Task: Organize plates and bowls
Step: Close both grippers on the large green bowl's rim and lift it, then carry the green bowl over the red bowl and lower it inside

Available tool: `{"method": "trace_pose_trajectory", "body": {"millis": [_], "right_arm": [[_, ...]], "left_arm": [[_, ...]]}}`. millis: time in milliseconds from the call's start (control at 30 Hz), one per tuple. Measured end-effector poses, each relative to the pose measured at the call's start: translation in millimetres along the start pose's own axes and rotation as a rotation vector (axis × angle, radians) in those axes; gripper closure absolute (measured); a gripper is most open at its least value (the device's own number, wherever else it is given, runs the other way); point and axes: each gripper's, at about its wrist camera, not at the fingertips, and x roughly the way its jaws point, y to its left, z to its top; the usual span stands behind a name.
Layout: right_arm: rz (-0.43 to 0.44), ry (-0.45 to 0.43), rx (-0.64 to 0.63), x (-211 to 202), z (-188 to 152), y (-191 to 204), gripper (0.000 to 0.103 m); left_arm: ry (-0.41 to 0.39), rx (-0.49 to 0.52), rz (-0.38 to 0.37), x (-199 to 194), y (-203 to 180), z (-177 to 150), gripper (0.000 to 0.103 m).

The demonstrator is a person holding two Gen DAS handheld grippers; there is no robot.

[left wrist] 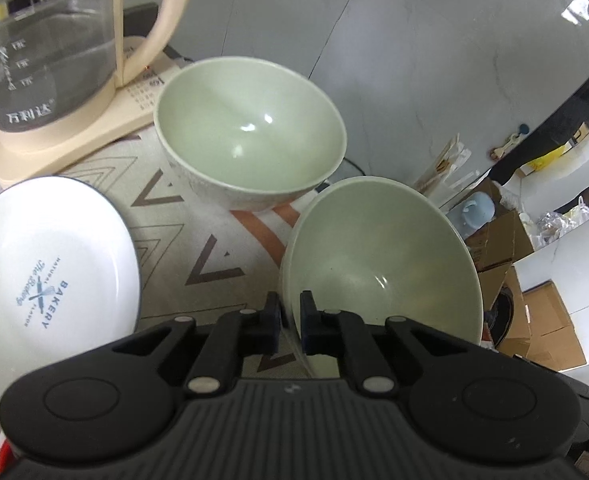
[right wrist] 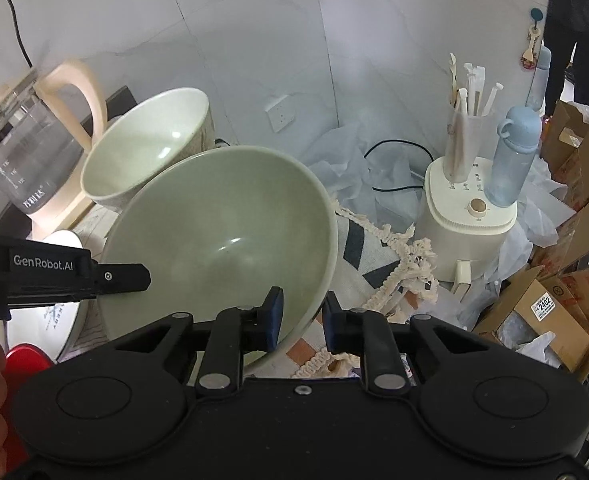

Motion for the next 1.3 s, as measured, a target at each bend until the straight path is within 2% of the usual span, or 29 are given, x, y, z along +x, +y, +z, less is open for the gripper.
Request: {"method": "trace_pose_trajectory", "body": {"millis": [300, 633, 1033, 1300], "right_arm": [[0.031, -0.063, -0.049, -29.2, 5.5, 6.5, 0.082], [0.115, -0.108, -0.136, -55.6, 9.9, 17.1, 0.082], [0.209, -0.123, -0.247, -75.9, 1.7, 37.2, 0.082], [0.275, -0.118, -0.313, -84.1, -6.1, 58.4, 0.082]], "left_arm": [[-0.094, -0.032, 0.021, -42.9, -6.1, -8.2, 0.095], [-0.191, -0.111, 0.075, -83.9, -6.7, -30.1, 0.095], [-0.279, -0.217, 0.145, -123.1, 5.6, -60.5, 0.095], [-0.308, -0.290, 0.193, -141.8, 22.1, -83.4, 0.094]]}}
